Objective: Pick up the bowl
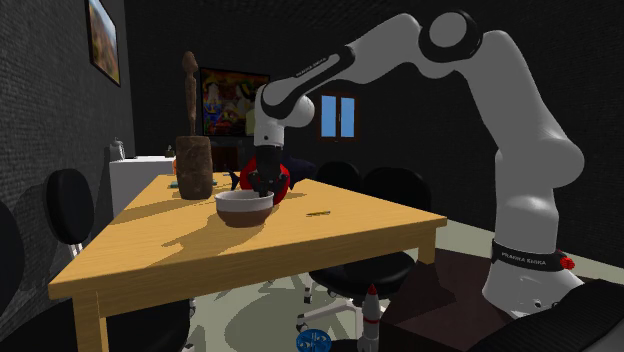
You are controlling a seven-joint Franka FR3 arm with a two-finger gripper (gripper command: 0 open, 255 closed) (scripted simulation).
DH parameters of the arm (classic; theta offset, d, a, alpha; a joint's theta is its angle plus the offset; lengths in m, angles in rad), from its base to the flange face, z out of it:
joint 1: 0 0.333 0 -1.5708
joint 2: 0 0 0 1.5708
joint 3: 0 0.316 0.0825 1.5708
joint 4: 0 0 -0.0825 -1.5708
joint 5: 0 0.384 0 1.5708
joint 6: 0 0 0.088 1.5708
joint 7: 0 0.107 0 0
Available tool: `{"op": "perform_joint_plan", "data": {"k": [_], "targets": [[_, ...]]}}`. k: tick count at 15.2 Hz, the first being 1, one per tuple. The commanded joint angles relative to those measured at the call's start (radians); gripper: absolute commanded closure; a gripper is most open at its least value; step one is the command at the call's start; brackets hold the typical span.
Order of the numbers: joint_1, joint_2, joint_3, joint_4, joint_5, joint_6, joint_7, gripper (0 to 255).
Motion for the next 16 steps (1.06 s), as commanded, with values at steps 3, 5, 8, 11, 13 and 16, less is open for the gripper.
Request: {"op": "perform_joint_plan", "data": {"k": [3,5,8,11,13,16], "targets": [[-0.001,-0.017,0.0,0.023,-0.001,-0.039,0.005,255],[-0.002,-0.027,0.0,0.037,-0.002,-0.062,0.009,255],[-0.002,-0.039,0.0,0.059,-0.003,-0.097,0.014,255],[-0.003,-0.05,0.0,0.085,-0.004,-0.133,0.019,255],[-0.003,-0.056,0.0,0.103,-0.005,-0.157,0.023,255],[-0.004,-0.059,0.0,0.114,-0.005,-0.171,0.025,255]]}}
